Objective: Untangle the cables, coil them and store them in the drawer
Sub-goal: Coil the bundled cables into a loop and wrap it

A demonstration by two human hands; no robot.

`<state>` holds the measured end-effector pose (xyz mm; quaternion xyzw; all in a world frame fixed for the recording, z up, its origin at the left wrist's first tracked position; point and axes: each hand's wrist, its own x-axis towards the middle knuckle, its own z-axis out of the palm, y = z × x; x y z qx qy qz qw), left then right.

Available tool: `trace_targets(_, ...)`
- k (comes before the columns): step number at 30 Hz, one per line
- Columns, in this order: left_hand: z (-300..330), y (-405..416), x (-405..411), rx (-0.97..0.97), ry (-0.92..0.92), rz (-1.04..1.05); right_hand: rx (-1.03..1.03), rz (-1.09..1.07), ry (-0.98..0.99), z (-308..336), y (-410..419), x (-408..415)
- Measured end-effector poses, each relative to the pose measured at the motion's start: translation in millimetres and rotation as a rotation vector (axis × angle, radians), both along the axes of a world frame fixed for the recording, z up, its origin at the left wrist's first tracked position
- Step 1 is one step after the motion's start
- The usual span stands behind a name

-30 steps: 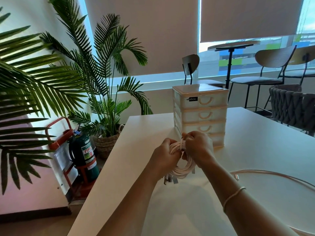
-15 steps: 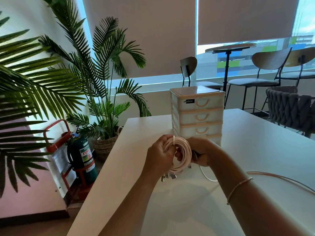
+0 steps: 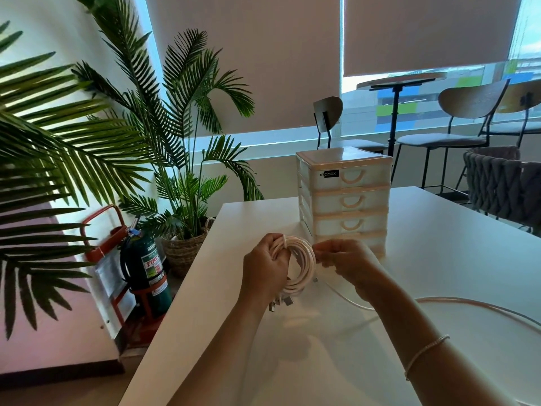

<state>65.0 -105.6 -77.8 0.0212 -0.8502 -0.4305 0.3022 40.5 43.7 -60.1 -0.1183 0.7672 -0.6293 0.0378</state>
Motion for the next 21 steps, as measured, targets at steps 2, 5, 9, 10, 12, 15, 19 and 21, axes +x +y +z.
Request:
trace_targets(2, 0, 0, 0, 0.014, -0.009, -0.004, 0.007, 0.028, -0.017, -2, -1, 1)
trace_targets(5, 2, 1, -1, 0.026, -0.023, -0.018, 0.008, 0.055, -0.061, -6, 1, 0)
trace_targets(9, 3, 3, 1, 0.009, -0.022, -0.03, 0.016, 0.078, -0.124, -9, 5, -4)
trace_targets(10, 3, 4, 1, 0.002, -0.018, -0.03, 0.023, 0.09, -0.129, -8, 5, -4)
trace_targets(12, 4, 3, 2, 0.002, -0.023, -0.037, 0.015, 0.119, -0.149, -7, 6, -5)
trace_targets(15, 4, 2, 2, 0.041, -0.053, -0.074, -0.053, 0.153, -0.221, -9, 7, -7)
trace_targets(19, 5, 3, 4, 0.049, -0.058, -0.108, -0.103, 0.161, -0.27, -13, 6, -8)
trace_targets(21, 5, 2, 4, 0.074, -0.063, -0.12, -0.121, 0.152, -0.27, -14, 6, -10)
